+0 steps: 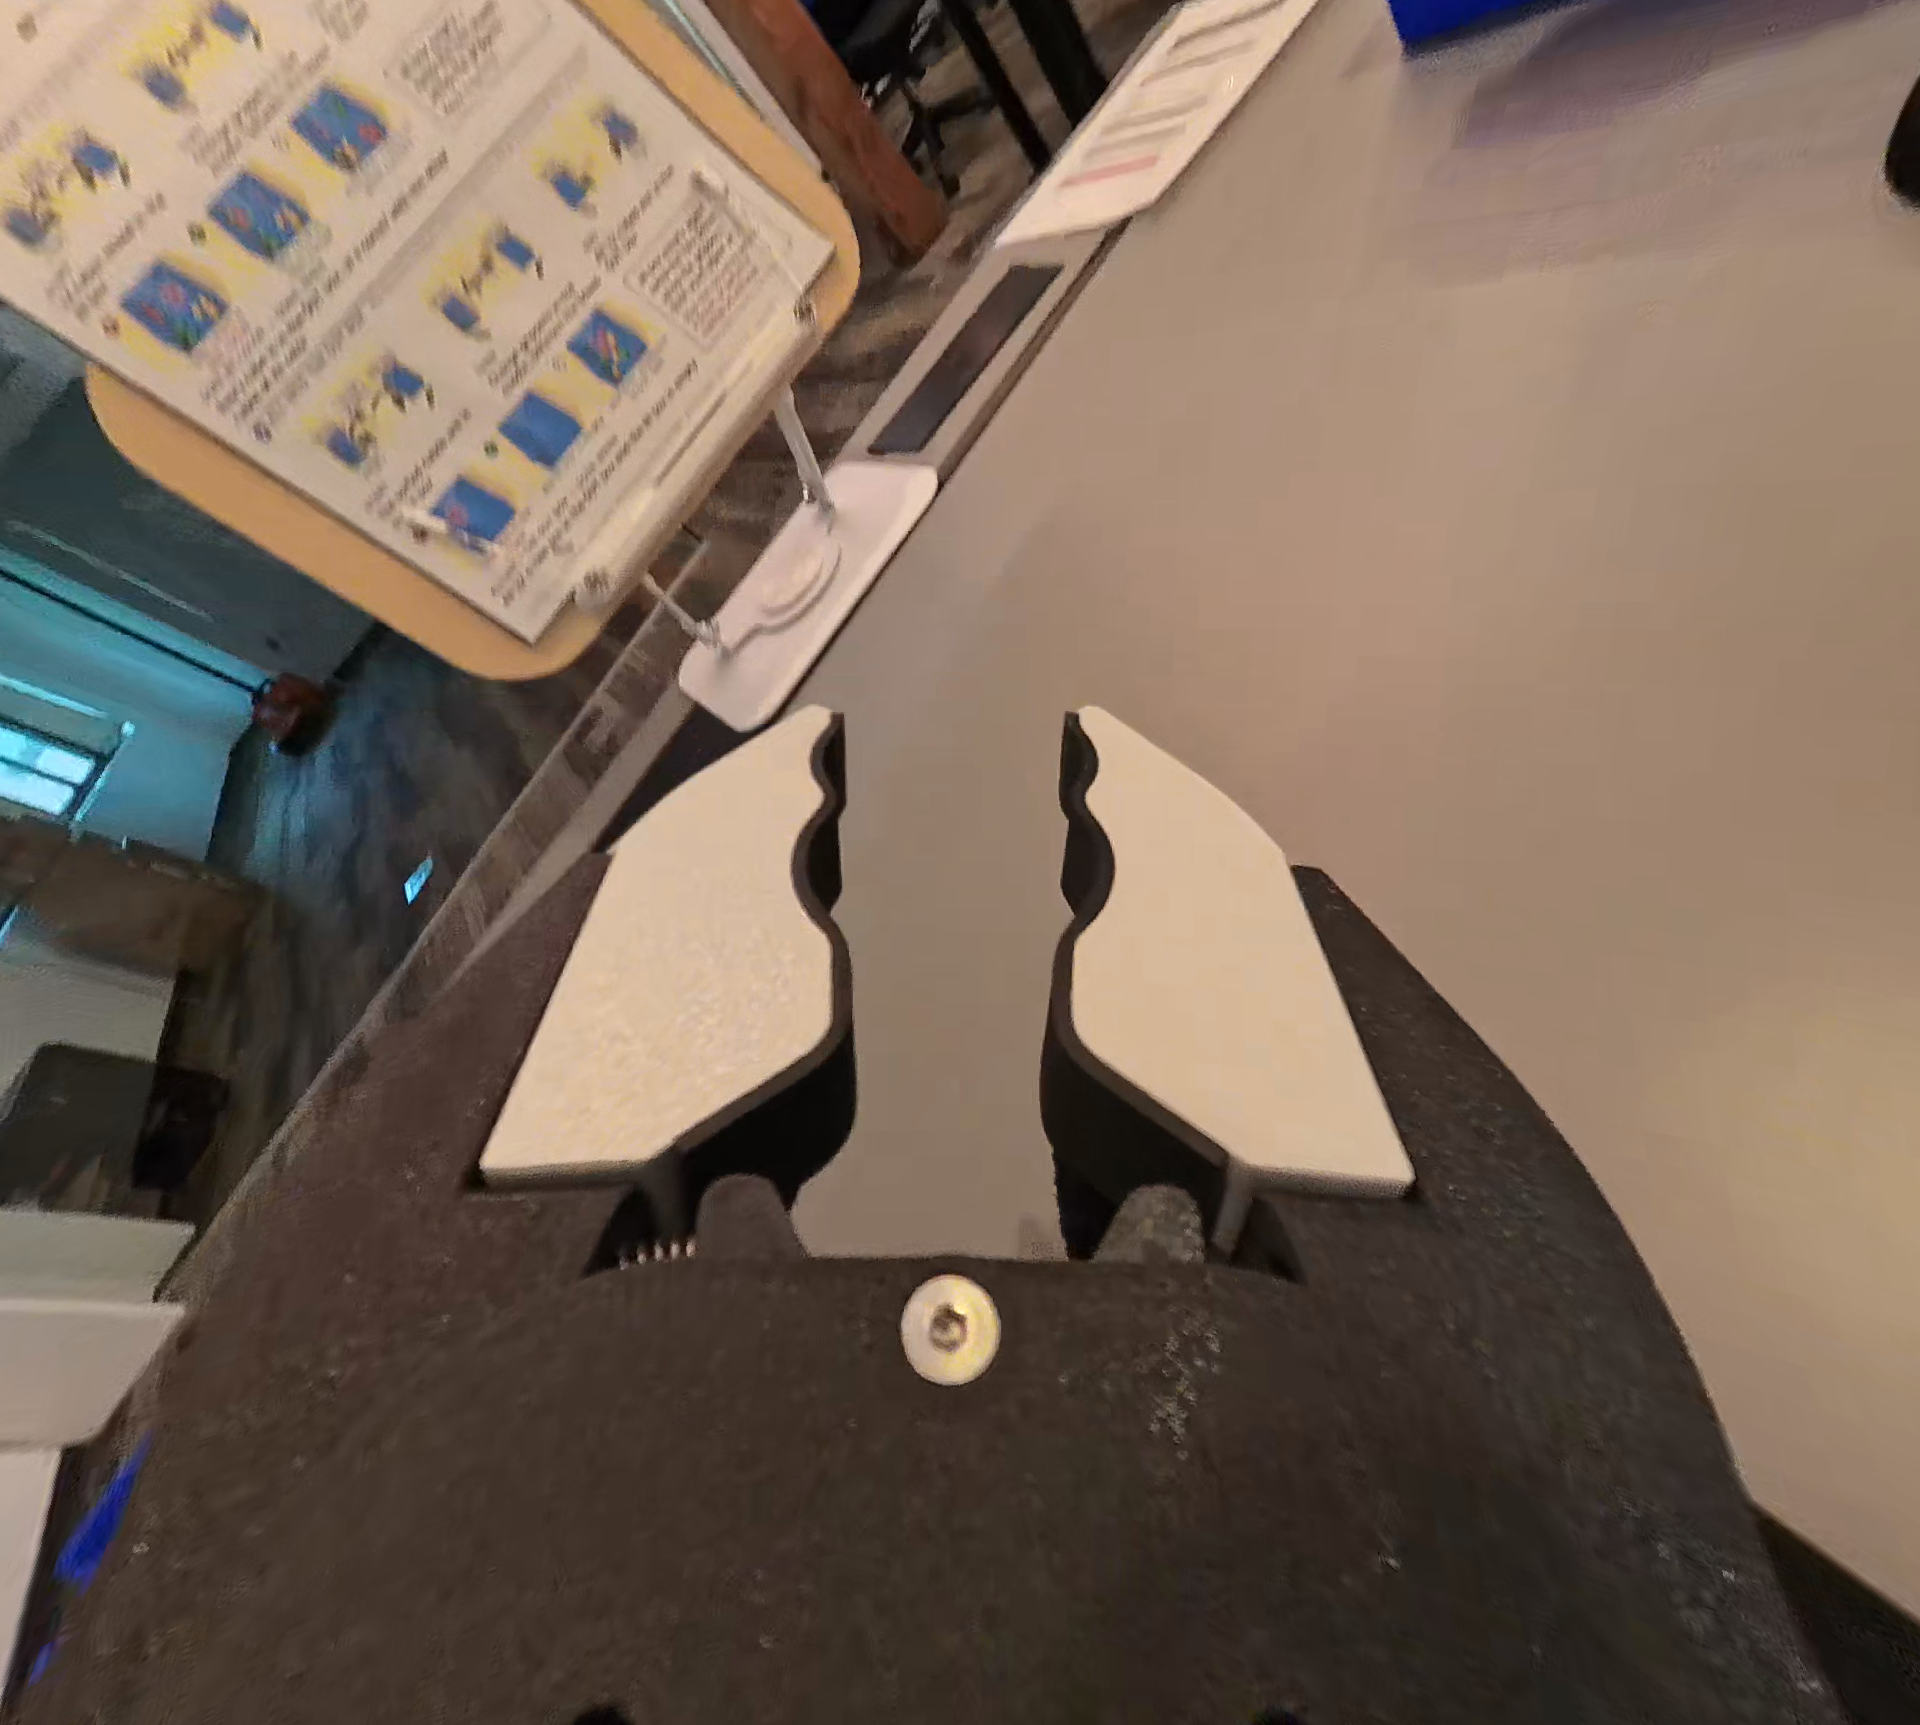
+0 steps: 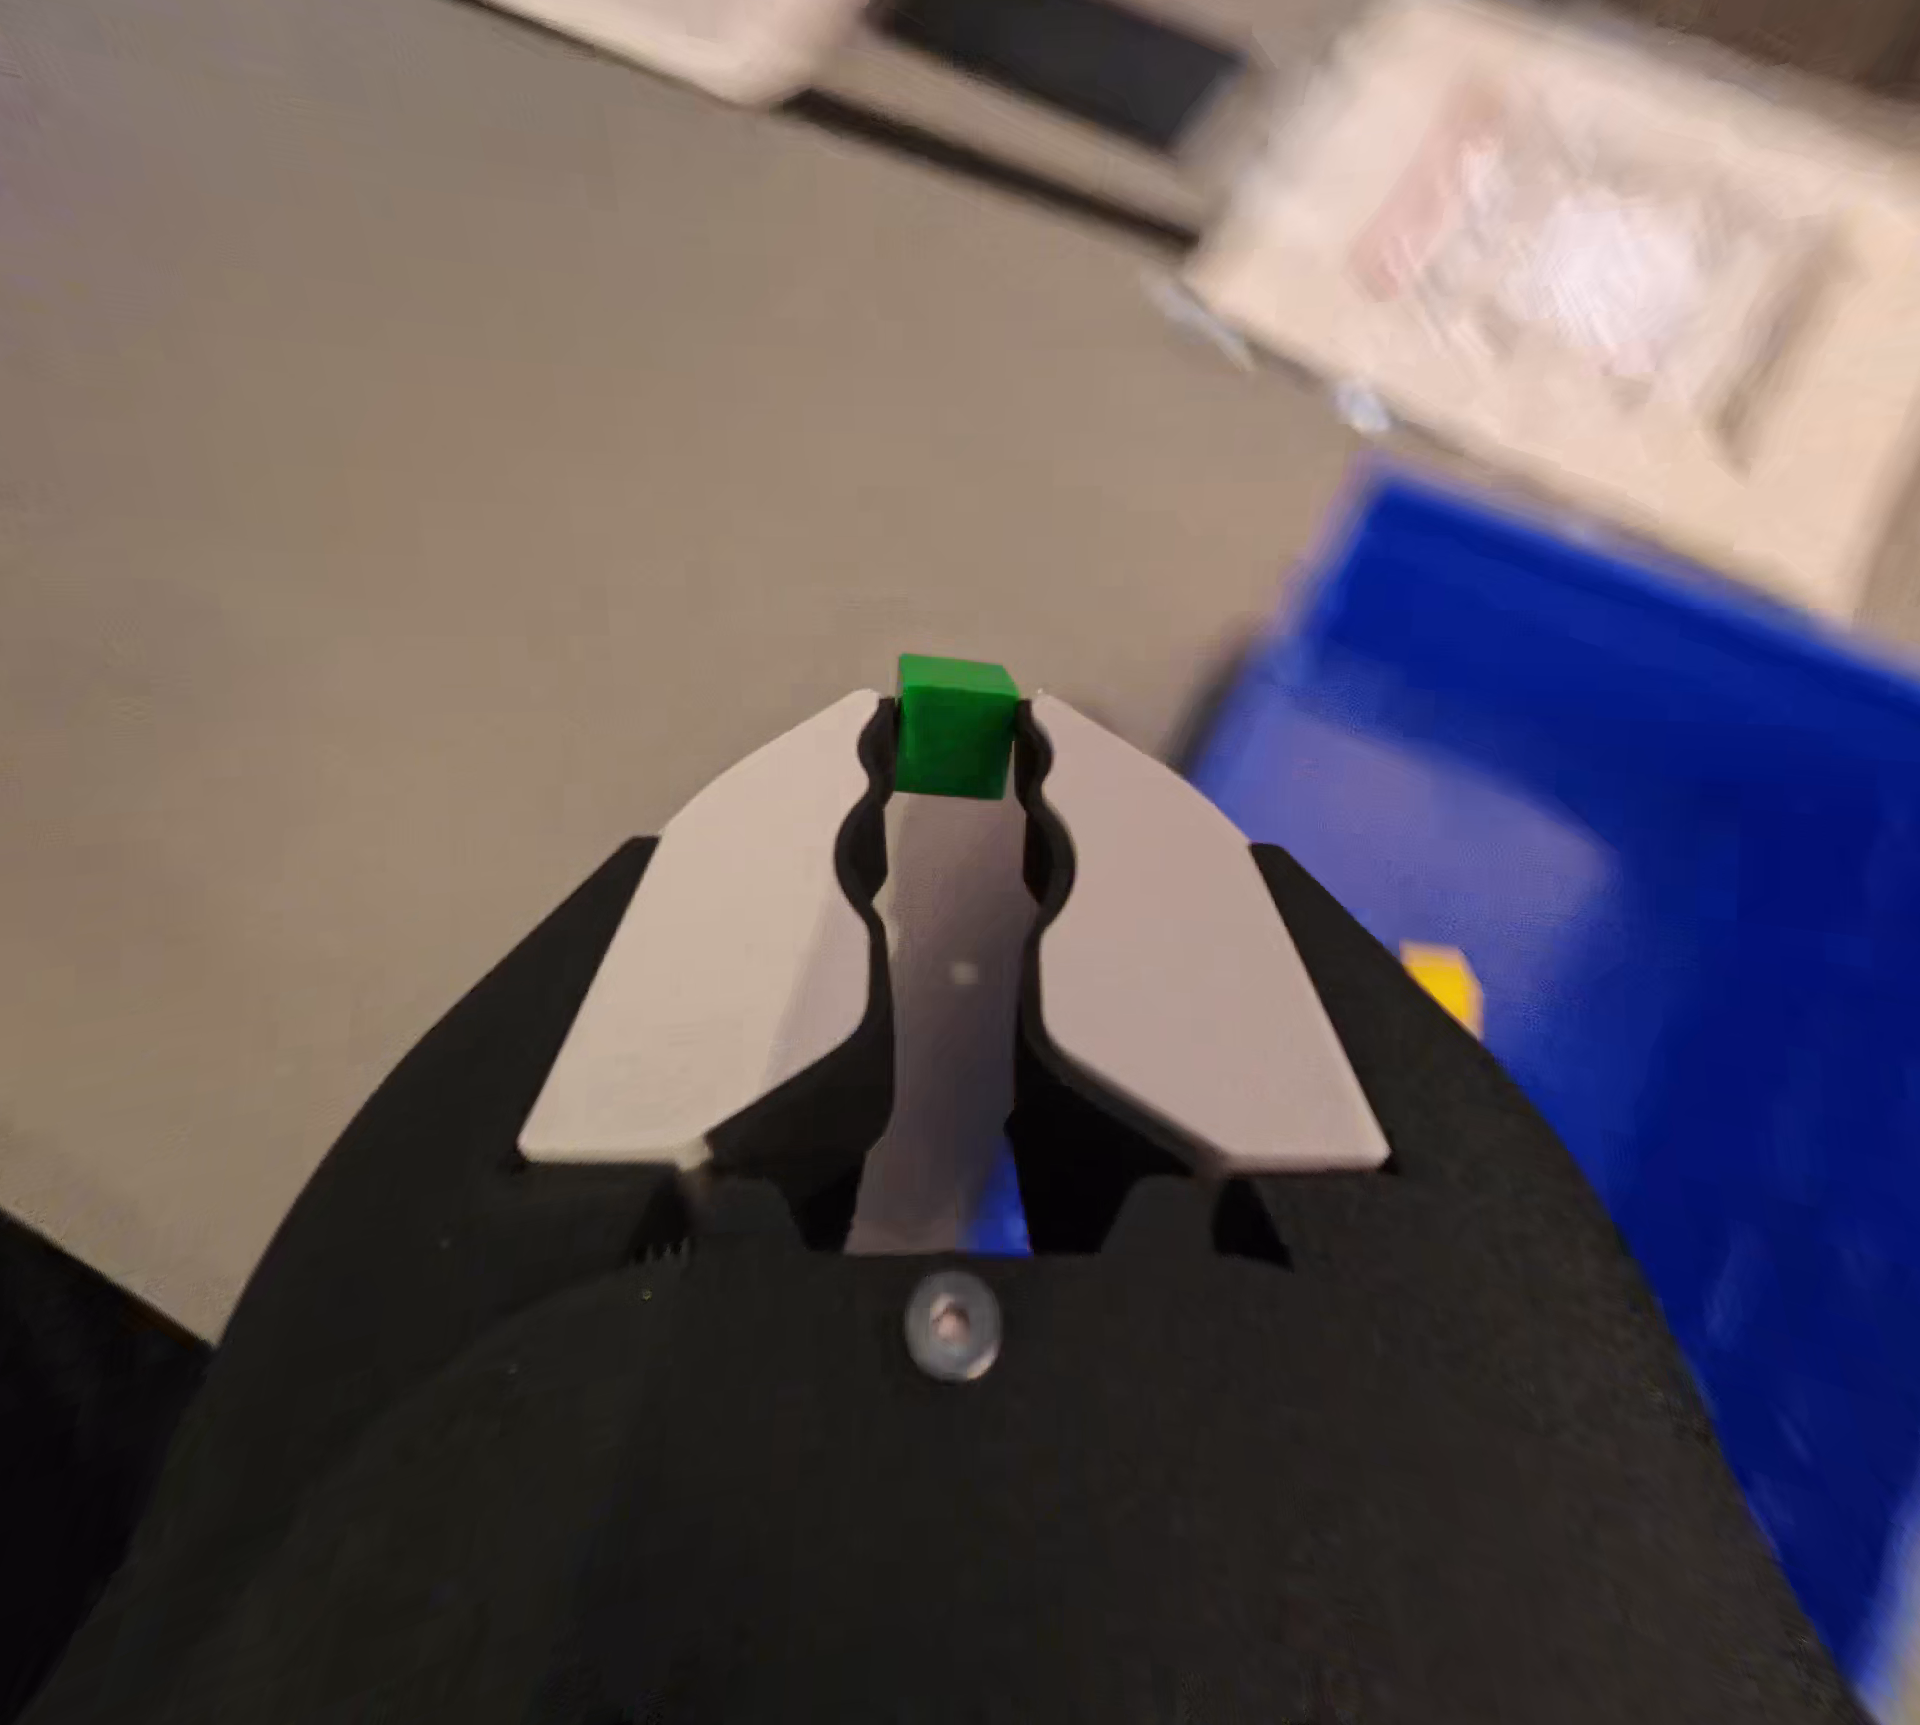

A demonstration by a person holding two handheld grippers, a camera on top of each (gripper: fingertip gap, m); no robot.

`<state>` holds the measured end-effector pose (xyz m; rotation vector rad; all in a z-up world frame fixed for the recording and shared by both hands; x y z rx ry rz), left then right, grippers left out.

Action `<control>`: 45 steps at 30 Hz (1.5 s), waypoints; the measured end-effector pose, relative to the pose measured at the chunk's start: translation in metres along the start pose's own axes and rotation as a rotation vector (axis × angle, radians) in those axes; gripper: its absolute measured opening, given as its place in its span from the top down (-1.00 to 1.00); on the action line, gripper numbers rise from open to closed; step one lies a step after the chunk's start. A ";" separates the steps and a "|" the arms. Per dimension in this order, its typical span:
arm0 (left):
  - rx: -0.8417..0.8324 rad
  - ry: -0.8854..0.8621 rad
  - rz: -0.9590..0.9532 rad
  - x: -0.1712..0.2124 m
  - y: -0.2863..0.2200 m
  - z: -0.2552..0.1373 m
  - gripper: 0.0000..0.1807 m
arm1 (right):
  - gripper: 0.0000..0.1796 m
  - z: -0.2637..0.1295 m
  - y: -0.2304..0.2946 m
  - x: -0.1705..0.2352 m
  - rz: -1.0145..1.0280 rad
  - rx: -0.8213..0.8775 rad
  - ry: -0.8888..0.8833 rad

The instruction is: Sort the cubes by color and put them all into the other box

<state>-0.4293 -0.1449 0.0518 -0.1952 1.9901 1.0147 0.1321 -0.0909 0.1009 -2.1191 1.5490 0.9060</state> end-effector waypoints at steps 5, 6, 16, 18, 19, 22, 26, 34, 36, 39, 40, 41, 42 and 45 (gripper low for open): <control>-0.022 0.047 -0.089 0.017 -0.007 -0.004 0.60 | 0.76 0.018 -0.108 0.089 0.250 0.048 0.281; -0.023 0.042 -0.103 0.016 -0.008 -0.002 0.60 | 0.76 0.023 -0.116 0.100 0.262 0.069 0.308; -0.110 0.096 -0.107 0.010 0.011 -0.011 0.60 | 0.61 0.018 -0.124 0.113 0.260 0.125 0.193; -0.179 0.143 -0.123 0.022 0.032 -0.027 0.60 | 0.59 0.001 -0.113 0.103 0.239 0.115 0.070; -0.215 0.175 -0.123 0.029 0.044 -0.035 0.60 | 0.58 -0.008 -0.105 0.098 0.217 0.110 0.007; -0.297 0.294 -0.124 0.059 0.088 -0.060 0.61 | 0.57 -0.032 -0.076 0.081 0.123 0.041 -0.188; -0.304 0.469 -0.190 0.110 0.143 -0.081 0.58 | 0.57 -0.046 -0.042 0.062 0.033 -0.078 -0.371; -0.182 0.620 -0.211 0.202 0.195 -0.043 0.54 | 0.57 -0.028 -0.006 0.033 -0.020 -0.102 -0.369; -0.096 0.606 -0.186 0.220 0.199 -0.022 0.54 | 0.56 -0.022 0.004 0.025 -0.033 -0.114 -0.340; 0.014 0.582 -0.107 0.241 0.203 0.006 0.54 | 0.56 -0.021 0.024 0.014 -0.079 -0.132 -0.306; 0.046 0.575 -0.070 0.247 0.205 0.014 0.54 | 0.56 -0.021 0.032 0.011 -0.097 -0.141 -0.292; 0.080 0.580 -0.029 0.252 0.206 0.022 0.54 | 0.55 -0.022 0.039 0.010 -0.116 -0.144 -0.279; 0.107 0.595 0.015 0.258 0.207 0.028 0.54 | 0.55 -0.024 0.046 0.009 -0.134 -0.145 -0.269; 0.175 0.628 0.075 0.270 0.215 0.042 0.53 | 0.55 -0.030 0.064 0.012 -0.168 -0.160 -0.241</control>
Point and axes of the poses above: each gripper's, where its closed fingertips meet, z out along the fingers, x out of its underside, y = z × x across the jaws, the point moved 10 cm from there along -z, back along the fingers
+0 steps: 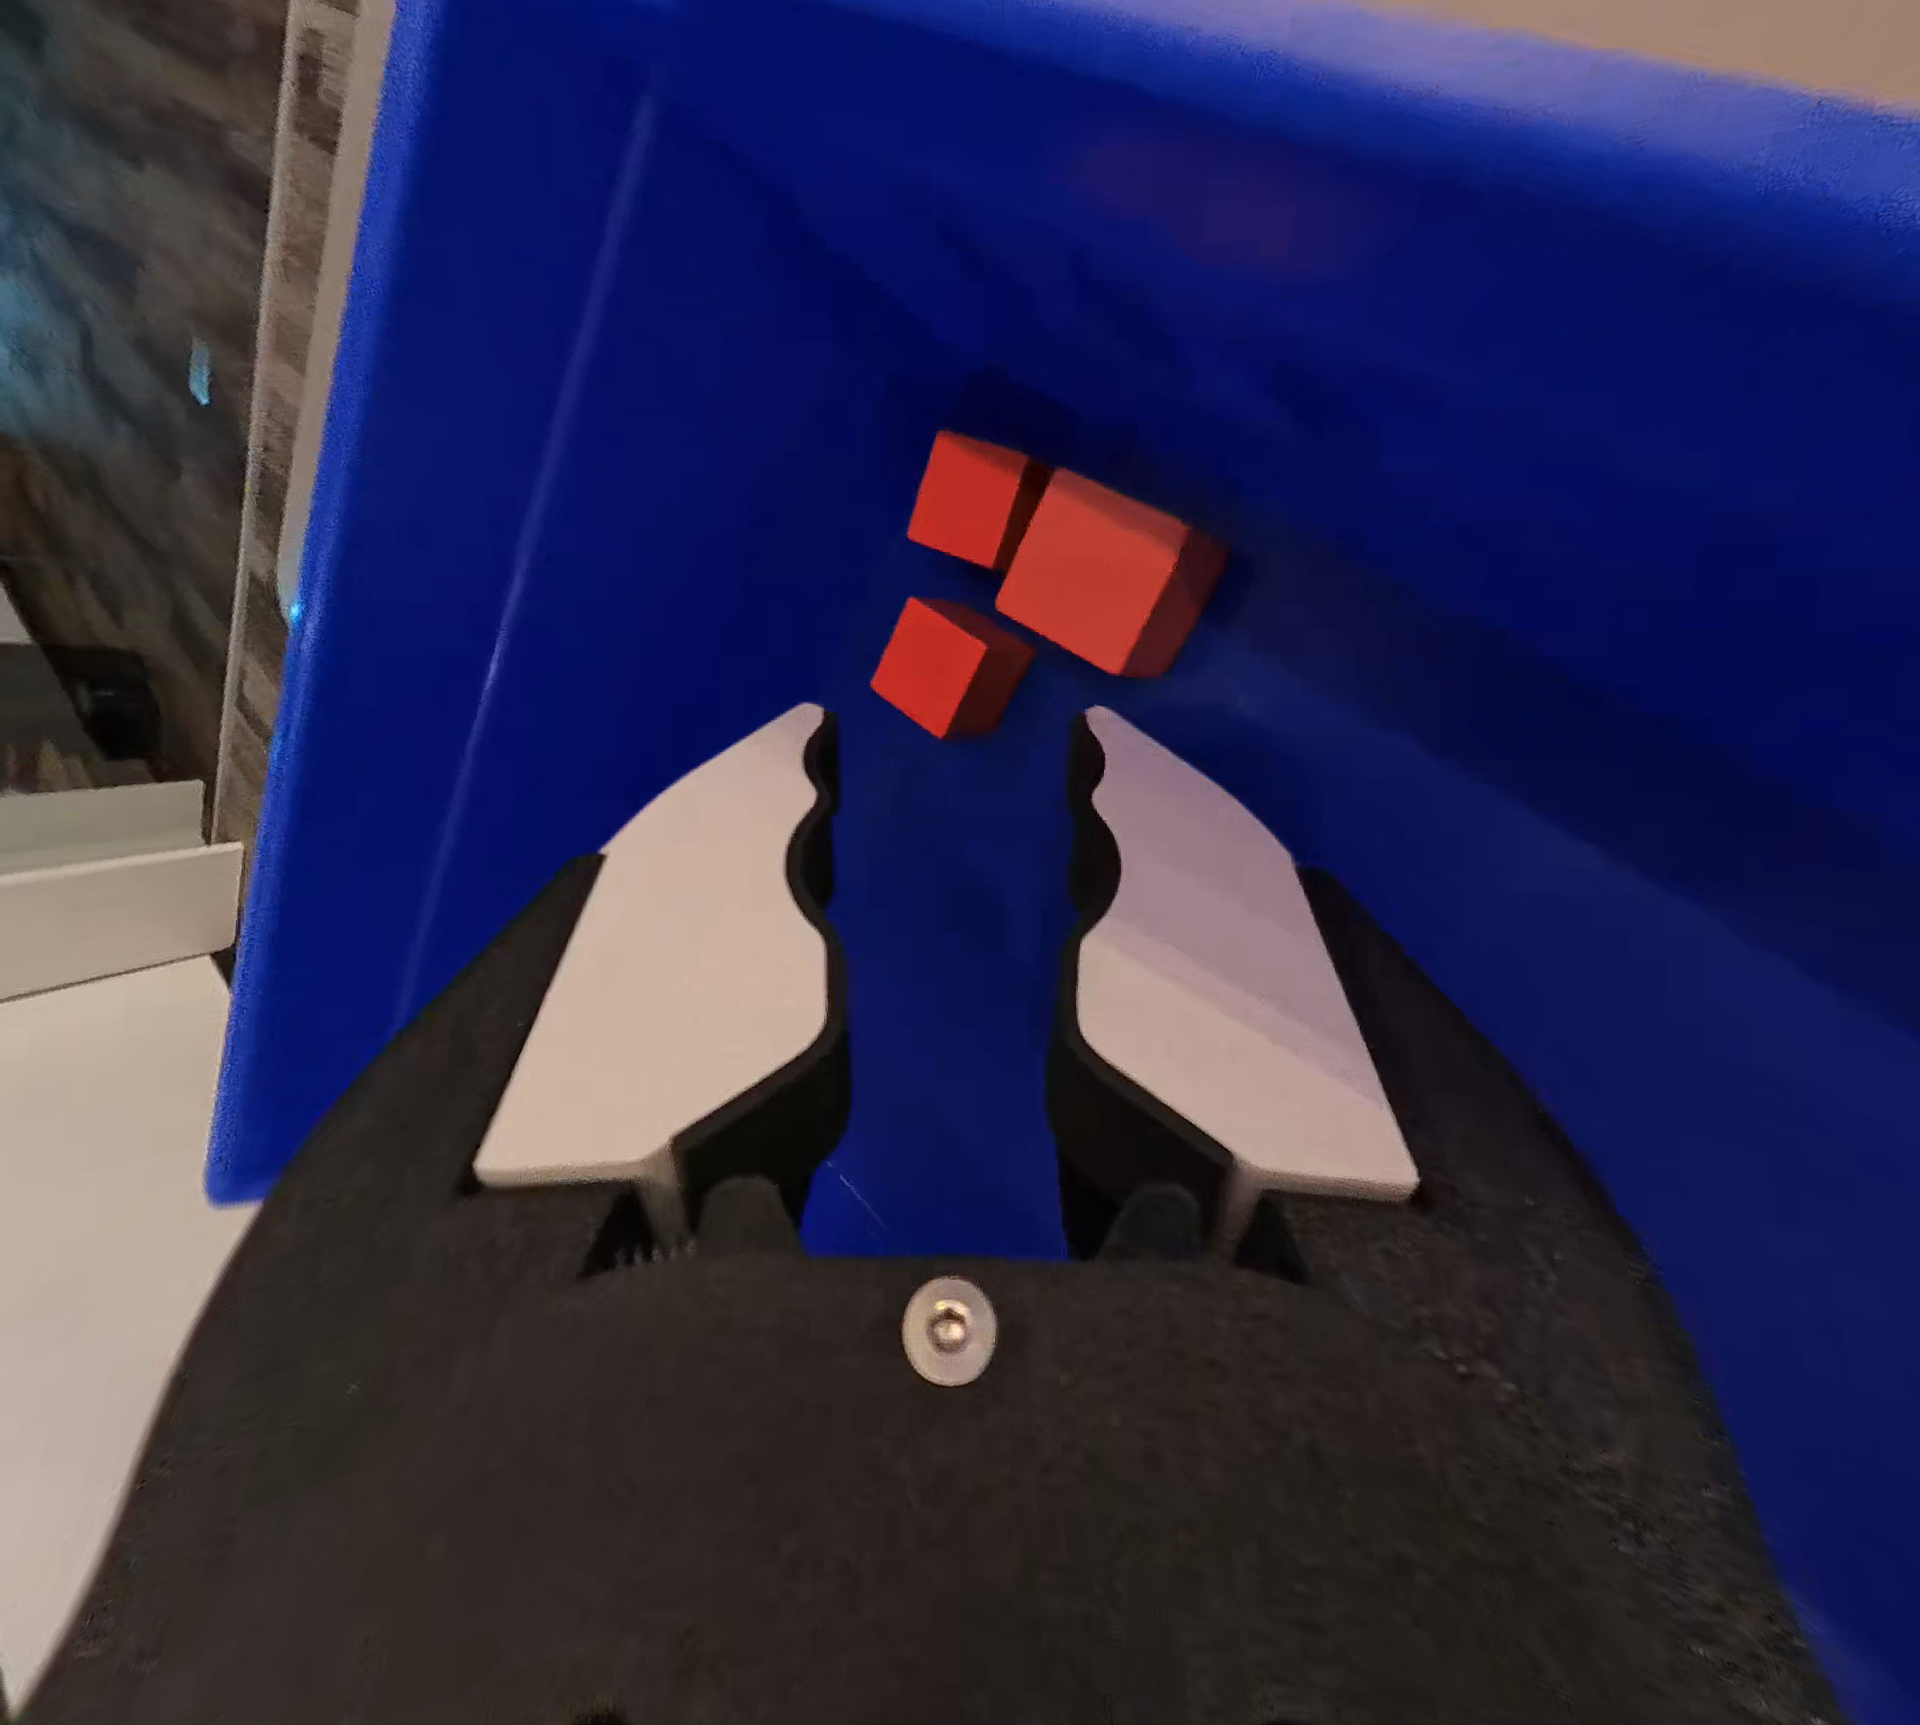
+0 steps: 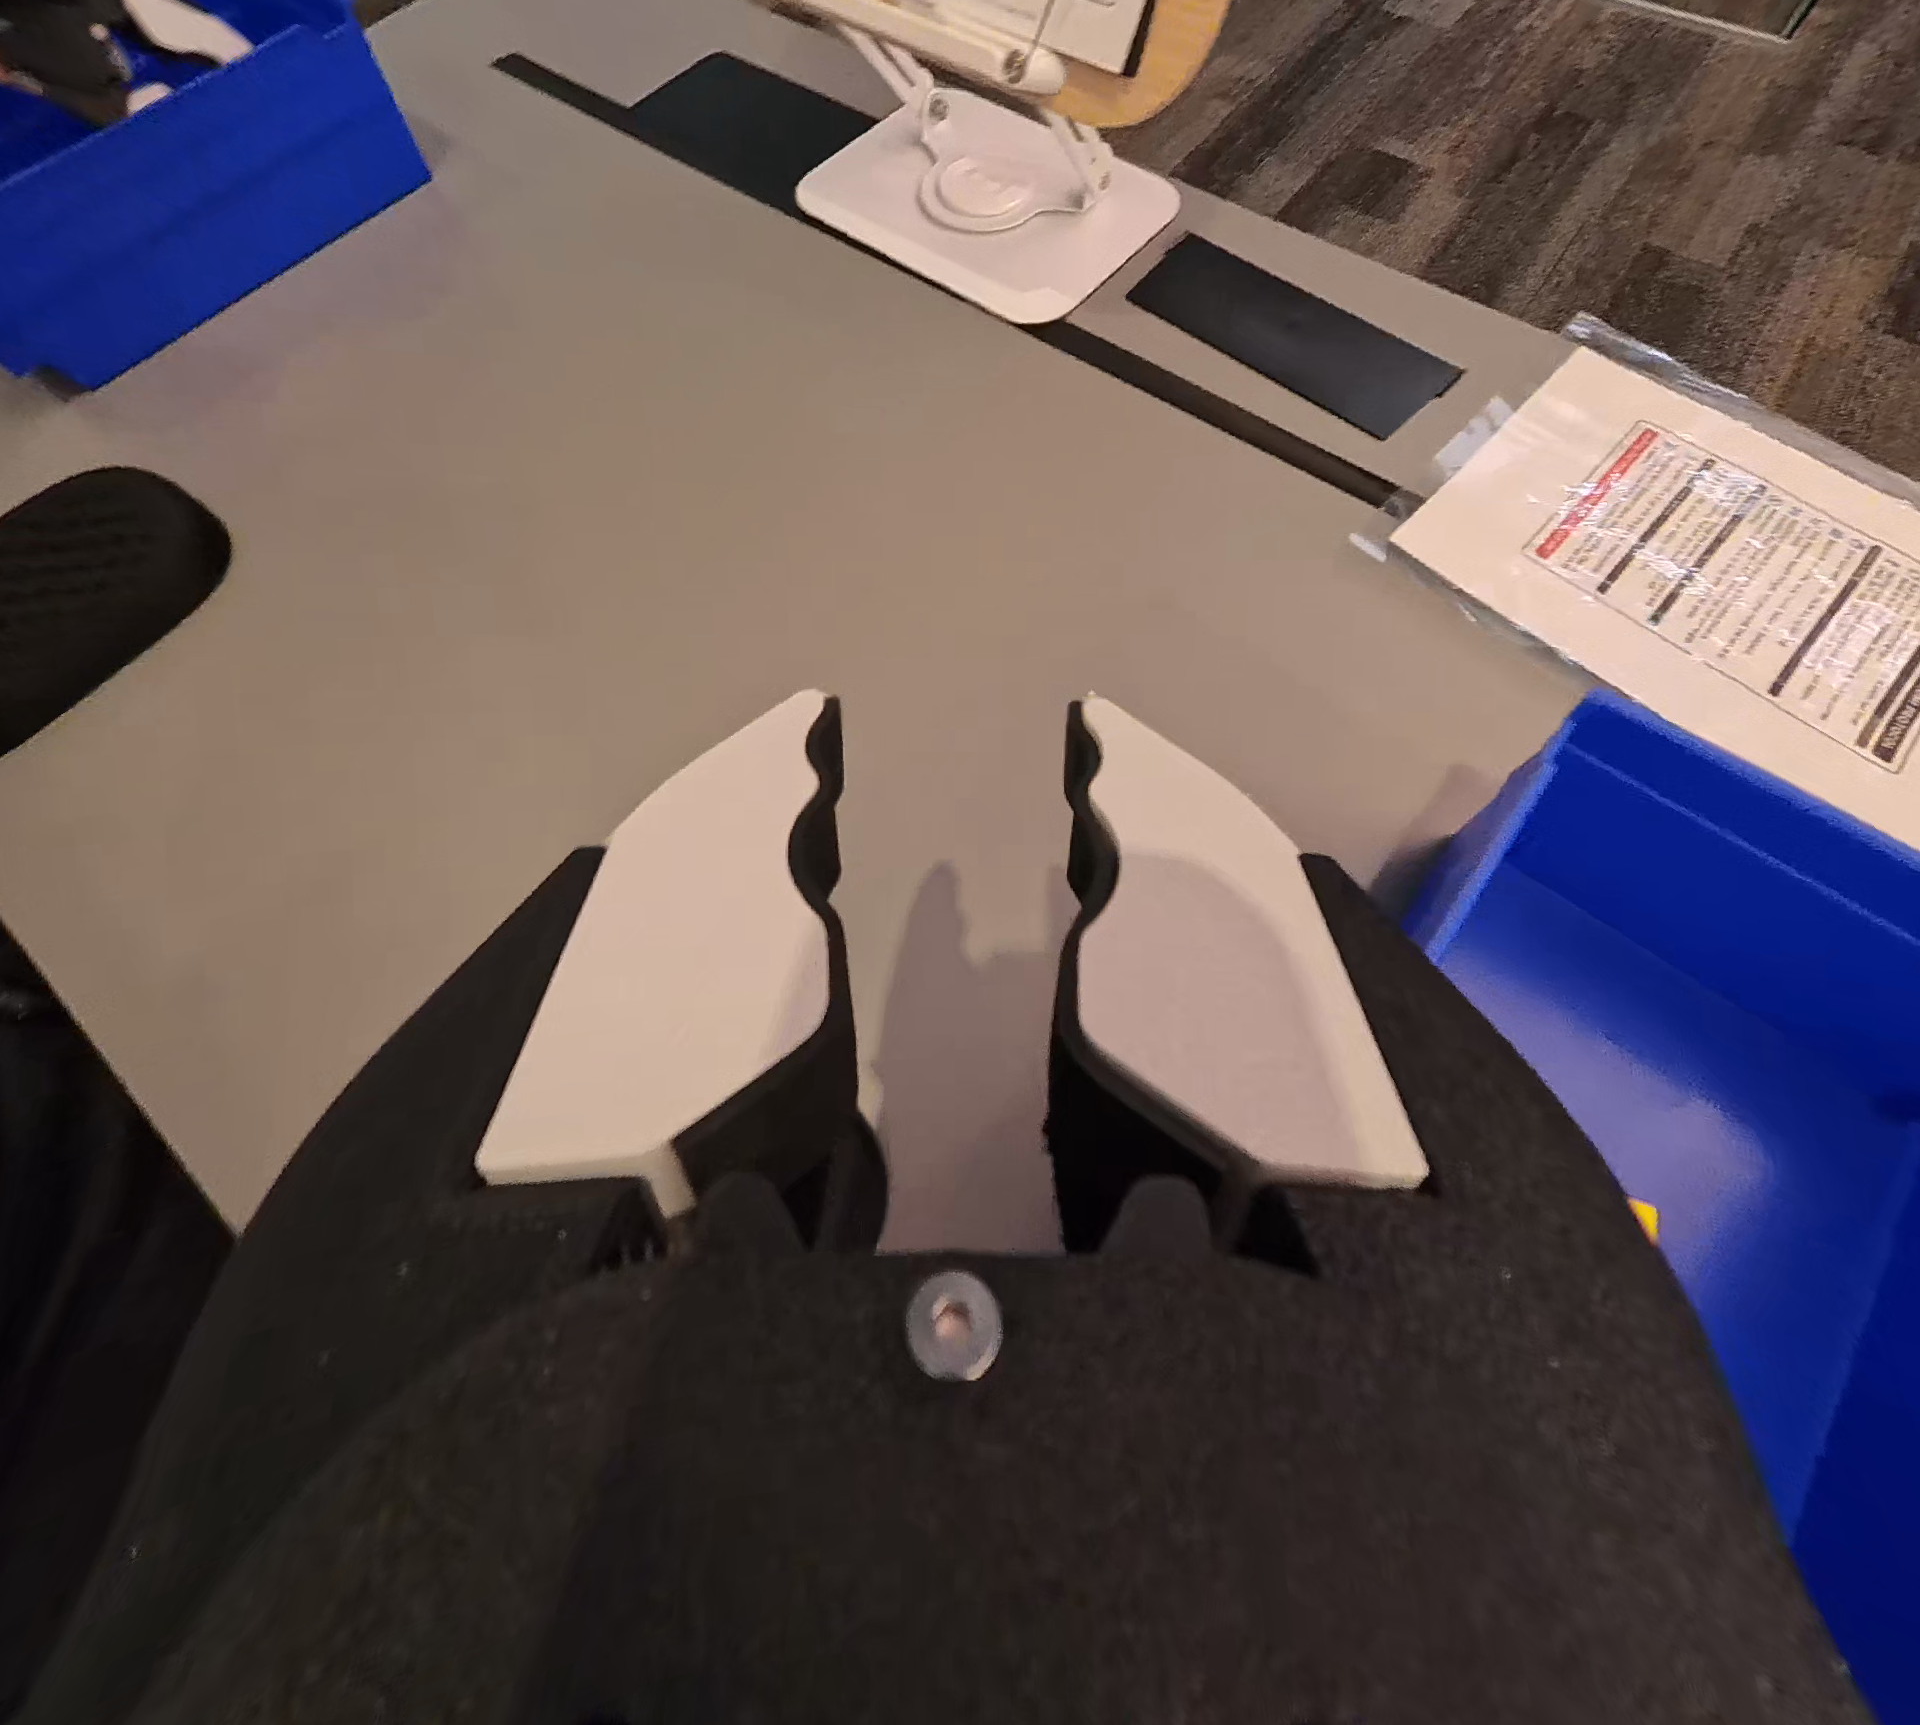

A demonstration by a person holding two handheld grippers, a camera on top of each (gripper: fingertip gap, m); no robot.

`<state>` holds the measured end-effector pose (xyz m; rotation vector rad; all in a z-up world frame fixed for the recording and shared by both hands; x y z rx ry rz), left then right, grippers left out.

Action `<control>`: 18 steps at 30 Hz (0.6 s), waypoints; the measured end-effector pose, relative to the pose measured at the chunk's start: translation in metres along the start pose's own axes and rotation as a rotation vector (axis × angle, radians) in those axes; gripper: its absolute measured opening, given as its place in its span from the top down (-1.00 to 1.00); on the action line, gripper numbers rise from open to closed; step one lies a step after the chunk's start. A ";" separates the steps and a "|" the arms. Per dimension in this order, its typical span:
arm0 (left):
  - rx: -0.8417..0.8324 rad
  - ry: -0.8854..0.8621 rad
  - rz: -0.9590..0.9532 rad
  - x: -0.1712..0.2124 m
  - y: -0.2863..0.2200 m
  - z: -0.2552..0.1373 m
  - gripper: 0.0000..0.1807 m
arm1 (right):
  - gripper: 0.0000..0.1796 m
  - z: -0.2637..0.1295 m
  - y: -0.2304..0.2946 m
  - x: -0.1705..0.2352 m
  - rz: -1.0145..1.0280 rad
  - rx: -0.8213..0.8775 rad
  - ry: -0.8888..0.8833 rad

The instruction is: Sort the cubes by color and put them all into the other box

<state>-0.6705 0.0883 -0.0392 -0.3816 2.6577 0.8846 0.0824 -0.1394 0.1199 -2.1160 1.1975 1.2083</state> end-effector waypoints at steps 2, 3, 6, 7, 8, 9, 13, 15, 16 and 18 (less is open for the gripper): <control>0.046 -0.018 -0.001 -0.001 0.007 0.006 0.54 | 0.55 -0.003 0.011 0.002 -0.005 -0.014 0.015; 0.078 -0.027 -0.005 -0.002 0.010 0.009 0.55 | 0.55 -0.004 0.015 0.004 -0.005 -0.019 0.022; 0.147 -0.027 0.007 -0.003 0.017 0.017 0.55 | 0.55 -0.005 0.026 0.011 -0.002 -0.030 0.048; 0.178 -0.016 0.009 -0.003 0.018 0.020 0.57 | 0.55 -0.005 0.029 0.012 -0.003 -0.028 0.054; 0.218 -0.008 0.003 -0.002 0.019 0.022 0.58 | 0.55 -0.004 0.031 0.014 -0.003 -0.028 0.060; 0.246 -0.014 -0.007 -0.003 0.021 0.024 0.62 | 0.55 -0.004 0.033 0.016 -0.002 -0.031 0.066; 0.316 -0.012 -0.051 -0.004 0.026 0.029 0.69 | 0.55 0.002 0.038 0.022 0.000 -0.041 0.109; 0.338 0.000 -0.072 -0.002 0.028 0.028 0.70 | 0.55 0.005 0.040 0.024 -0.006 -0.050 0.128; 0.345 0.010 -0.082 -0.001 0.028 0.028 0.72 | 0.55 0.007 0.040 0.024 -0.010 -0.056 0.134; 0.354 0.041 -0.110 0.000 0.029 0.022 0.75 | 0.55 0.011 0.042 0.022 -0.021 -0.073 0.132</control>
Point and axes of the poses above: each gripper's, where its closed fingertips meet, z out along the fingers, x out of its underside, y = z × x across the jaws, the point moved 10 cm from there along -z, back along the fingers
